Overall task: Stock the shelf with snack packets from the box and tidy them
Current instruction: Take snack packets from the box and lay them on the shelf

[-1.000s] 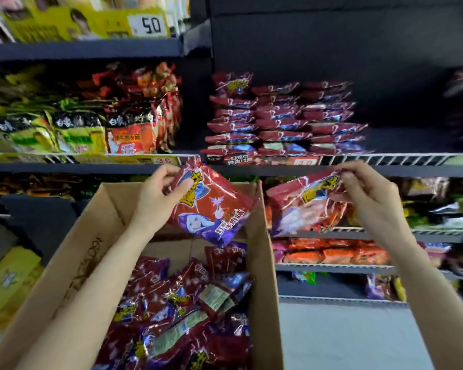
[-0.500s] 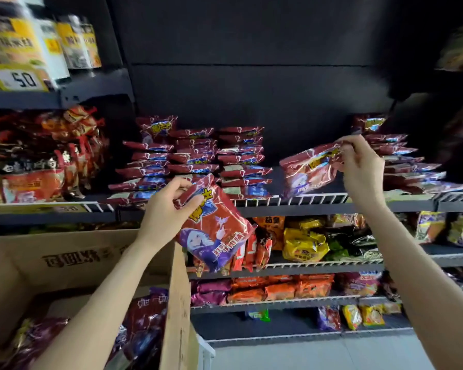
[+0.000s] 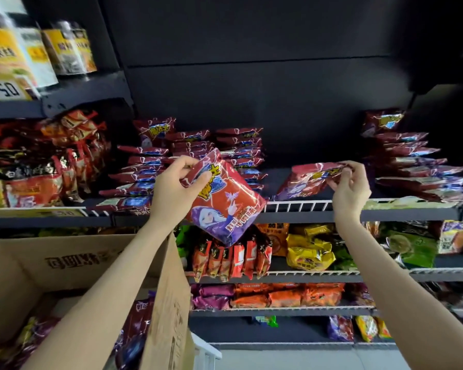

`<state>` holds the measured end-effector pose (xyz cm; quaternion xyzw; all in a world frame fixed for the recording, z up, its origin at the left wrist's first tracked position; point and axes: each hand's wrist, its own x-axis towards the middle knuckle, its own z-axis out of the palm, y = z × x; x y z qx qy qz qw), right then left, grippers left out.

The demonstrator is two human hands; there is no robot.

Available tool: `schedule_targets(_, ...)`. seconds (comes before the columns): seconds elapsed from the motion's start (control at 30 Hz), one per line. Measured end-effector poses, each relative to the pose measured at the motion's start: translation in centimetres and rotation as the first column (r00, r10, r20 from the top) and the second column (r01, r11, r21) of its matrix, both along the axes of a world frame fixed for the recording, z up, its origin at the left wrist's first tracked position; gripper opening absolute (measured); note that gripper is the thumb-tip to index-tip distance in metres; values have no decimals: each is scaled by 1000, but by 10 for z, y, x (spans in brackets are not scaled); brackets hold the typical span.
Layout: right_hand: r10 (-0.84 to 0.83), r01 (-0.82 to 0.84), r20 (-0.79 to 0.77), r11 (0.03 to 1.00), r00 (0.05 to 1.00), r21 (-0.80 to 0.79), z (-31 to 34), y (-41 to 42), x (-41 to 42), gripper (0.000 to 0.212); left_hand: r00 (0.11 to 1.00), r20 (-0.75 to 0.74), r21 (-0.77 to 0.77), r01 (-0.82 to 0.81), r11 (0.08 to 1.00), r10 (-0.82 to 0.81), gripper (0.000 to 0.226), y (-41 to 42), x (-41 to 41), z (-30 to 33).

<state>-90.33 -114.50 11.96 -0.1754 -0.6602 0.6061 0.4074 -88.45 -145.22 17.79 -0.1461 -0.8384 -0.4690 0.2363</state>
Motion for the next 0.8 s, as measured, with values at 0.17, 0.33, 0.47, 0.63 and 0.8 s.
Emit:
schedule_targets(0.17, 101, -101, 10, 992, 995, 79, -41, -14, 11, 20, 965, -227, 137, -103, 985, 132, 19, 24, -3, 12)
schedule_targets(0.33, 217, -227, 106, 969, 970, 97, -53, -12, 20, 27, 908, -381, 142, -126, 982, 172, 25, 65, -32, 26)
schedule_targets(0.47, 187, -244, 217, 929, 958, 276, -51, 1, 25, 26, 889, -443, 30, -110, 994, 111, 25, 112, -59, 30)
schedule_targets(0.63, 202, -312, 323, 889, 924, 335, -49, 12, 34, 15, 849, -527, -184, -148, 972, 29, 18, 164, -86, 24)
schedule_targets(0.8, 163, -291, 319, 866, 934, 408, -45, 17, 42, 13, 701, -686, -505, -264, 822, -196, 15, 186, -107, 2)
